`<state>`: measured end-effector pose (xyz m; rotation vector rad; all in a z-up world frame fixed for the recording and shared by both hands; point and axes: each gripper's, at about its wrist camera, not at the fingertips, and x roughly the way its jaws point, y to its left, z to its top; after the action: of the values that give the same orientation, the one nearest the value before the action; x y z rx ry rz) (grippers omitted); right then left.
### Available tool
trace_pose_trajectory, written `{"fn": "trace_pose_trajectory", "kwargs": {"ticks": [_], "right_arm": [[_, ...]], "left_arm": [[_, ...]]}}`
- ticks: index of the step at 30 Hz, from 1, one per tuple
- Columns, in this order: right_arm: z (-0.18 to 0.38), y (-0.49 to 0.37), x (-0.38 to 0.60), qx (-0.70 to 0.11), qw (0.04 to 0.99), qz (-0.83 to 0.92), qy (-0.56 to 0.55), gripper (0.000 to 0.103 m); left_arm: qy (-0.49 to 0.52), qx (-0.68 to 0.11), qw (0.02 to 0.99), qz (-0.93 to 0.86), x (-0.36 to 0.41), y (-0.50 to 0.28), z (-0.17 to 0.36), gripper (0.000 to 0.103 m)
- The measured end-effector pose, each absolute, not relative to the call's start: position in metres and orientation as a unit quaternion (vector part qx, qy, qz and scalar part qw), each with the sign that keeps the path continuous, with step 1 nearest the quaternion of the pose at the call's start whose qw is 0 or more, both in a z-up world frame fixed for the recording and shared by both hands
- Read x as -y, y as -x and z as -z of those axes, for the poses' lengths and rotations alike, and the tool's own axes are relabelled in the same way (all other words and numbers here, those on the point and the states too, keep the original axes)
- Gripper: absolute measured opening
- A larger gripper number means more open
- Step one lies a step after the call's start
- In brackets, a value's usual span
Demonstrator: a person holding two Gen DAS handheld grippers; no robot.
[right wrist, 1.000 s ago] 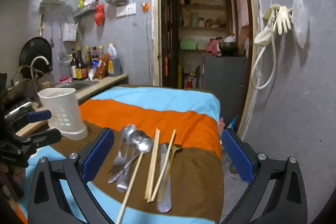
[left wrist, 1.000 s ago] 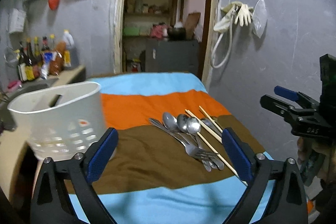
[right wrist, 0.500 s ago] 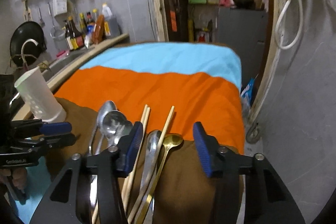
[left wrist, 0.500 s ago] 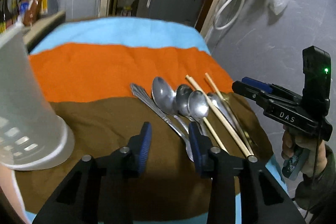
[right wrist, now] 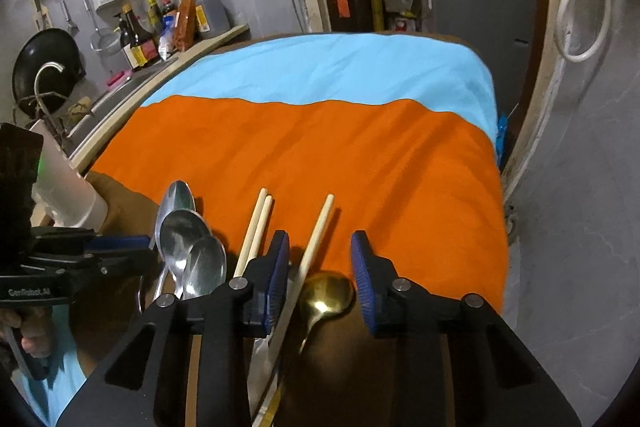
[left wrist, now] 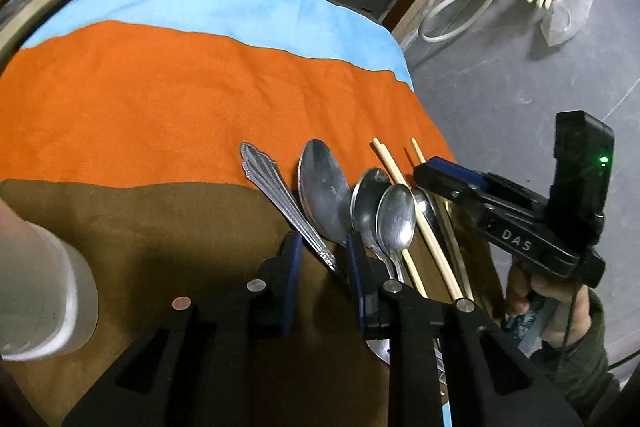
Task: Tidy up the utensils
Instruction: 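Lower the right tool onto the utensils and close on a wooden chopstick, then lift the chopstick with the right tool and carry it to the white caddy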
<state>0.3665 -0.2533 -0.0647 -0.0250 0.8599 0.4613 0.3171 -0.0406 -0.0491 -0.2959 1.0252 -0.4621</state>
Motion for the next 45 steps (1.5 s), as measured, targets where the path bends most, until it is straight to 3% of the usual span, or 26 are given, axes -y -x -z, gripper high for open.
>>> {"fn": "trace_pose_trajectory", "kwargs": {"ticks": [5, 10, 15, 24, 37, 45], "right_arm": [[0.072, -0.38, 0.252, -0.437, 0.868, -0.236, -0.008, 0.025], [0.073, -0.383, 0.257, -0.448, 0.861, -0.238, -0.039, 0.008], [0.07, -0.383, 0.258, -0.453, 0.853, -0.248, -0.073, 0.005], [0.058, -0.366, 0.262, -0.426, 0.86, -0.263, -0.095, 0.002], [0.052, -0.354, 0.261, -0.412, 0.861, -0.275, -0.114, 0.002], [0.03, -0.318, 0.259, -0.349, 0.883, -0.286, -0.126, 0.002]], "left_arm": [[0.158, -0.487, 0.829, 0.225, 0.03, -0.318, 0.046, 0.018], [0.162, -0.485, 0.832, 0.218, 0.032, -0.315, 0.048, 0.012], [0.19, -0.473, 0.831, 0.222, 0.029, -0.31, 0.05, 0.004], [0.166, -0.493, 0.822, 0.231, 0.037, -0.299, 0.038, 0.002], [0.095, -0.535, 0.799, 0.257, 0.052, -0.317, 0.043, 0.006], [0.144, -0.479, 0.826, 0.26, 0.045, -0.297, 0.041, 0.0]]}}
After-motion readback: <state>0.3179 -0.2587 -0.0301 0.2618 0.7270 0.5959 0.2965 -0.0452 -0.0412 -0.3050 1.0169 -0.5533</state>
